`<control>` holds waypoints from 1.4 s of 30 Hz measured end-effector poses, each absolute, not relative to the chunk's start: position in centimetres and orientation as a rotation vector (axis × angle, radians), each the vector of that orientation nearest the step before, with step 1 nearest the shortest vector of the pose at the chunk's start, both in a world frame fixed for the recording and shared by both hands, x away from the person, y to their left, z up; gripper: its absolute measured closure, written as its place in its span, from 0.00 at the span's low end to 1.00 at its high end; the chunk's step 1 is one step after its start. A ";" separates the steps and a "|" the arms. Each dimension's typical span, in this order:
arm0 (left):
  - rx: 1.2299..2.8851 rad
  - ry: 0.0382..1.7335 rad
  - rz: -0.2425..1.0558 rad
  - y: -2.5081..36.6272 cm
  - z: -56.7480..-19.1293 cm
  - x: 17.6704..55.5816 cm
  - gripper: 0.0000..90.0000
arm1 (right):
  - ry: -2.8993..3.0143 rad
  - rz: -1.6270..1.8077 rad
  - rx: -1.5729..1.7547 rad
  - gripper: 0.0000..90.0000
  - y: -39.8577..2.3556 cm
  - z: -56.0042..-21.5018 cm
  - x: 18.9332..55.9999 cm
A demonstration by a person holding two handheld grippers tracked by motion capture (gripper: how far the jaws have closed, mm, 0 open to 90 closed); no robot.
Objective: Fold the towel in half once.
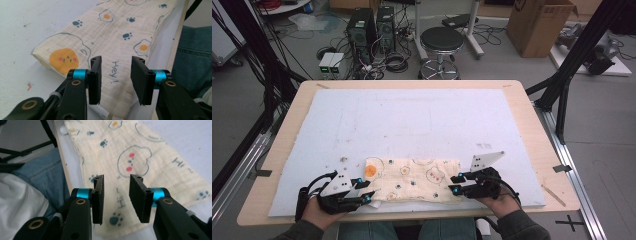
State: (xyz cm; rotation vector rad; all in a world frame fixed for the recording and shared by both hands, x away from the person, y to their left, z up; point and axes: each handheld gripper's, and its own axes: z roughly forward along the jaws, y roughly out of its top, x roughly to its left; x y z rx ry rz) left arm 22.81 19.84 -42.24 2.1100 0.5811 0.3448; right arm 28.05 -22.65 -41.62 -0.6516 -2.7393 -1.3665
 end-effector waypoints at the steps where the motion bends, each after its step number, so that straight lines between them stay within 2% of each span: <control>1: 2.107 0.582 0.346 19.8 -42.2 22.9 0.67 | -2.736 -1.375 -0.652 0.70 -22.5 -41.5 28.2; 14: 2.047 0.615 0.327 18.8 -41.4 24.5 0.61 | -2.724 -1.444 -0.677 0.51 -21.0 -40.2 30.3; 25: 2.006 0.658 0.340 19.2 -40.9 25.6 0.55 | -2.690 -1.493 -0.699 0.39 -20.1 -40.2 31.5; 36: 2.007 0.645 0.361 18.6 -40.4 26.1 0.49 | -2.675 -1.484 -0.684 0.38 -19.0 -40.0 32.1; 42: 2.013 0.662 0.342 17.3 -40.1 27.2 0.52 | -2.678 -1.466 -0.688 0.46 -17.9 -39.6 32.9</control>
